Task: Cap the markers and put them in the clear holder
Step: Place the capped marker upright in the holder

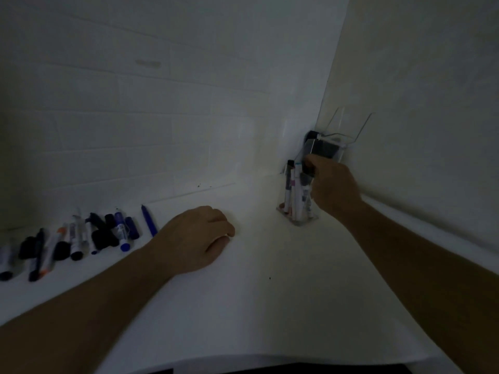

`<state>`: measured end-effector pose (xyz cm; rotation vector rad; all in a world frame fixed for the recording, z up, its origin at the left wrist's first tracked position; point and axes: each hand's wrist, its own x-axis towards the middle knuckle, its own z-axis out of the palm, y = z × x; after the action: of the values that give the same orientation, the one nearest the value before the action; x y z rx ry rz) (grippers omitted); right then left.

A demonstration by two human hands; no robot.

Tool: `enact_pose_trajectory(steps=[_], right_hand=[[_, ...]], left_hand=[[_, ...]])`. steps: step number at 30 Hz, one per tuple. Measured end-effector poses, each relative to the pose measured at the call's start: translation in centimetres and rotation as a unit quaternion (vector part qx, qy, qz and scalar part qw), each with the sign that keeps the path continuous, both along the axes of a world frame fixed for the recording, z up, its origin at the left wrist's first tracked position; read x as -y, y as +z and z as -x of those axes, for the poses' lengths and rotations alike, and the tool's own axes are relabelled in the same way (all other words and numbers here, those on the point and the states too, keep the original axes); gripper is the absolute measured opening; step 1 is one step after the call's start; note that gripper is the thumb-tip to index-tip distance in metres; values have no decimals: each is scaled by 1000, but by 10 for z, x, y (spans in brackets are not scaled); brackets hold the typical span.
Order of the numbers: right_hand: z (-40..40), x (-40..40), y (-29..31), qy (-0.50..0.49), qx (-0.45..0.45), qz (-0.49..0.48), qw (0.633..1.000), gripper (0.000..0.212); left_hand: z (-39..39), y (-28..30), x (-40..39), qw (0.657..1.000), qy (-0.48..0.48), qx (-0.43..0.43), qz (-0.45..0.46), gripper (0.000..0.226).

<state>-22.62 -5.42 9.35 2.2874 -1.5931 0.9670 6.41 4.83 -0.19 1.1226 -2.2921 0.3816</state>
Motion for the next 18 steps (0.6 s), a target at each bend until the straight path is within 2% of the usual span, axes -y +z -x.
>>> enact_pose_trajectory(steps=[3,5,8,12,15,18], right_hand=[[-21,-15,-5,56,52,62,995,41],[-45,-19,-17,122,56,60,989,37],[-91,-22,-39,189,57,8,980,40],[-155,-33,-70,282,16,-46,958,38],[-197,-45,-80,316,10,-111,942,38],[-231,-49,-86,348,-39,-151,925,38]], left_hand=[[-18,23,-1,999,30,-31,-5,22],[-38,40,-3,997,62,-43,-18,21],[-80,53,-10,985,154,-77,-5,21],[-122,46,-30,937,303,-173,20,32],[-128,45,-35,917,343,-205,20,35],[-131,40,-32,921,343,-187,3,35]])
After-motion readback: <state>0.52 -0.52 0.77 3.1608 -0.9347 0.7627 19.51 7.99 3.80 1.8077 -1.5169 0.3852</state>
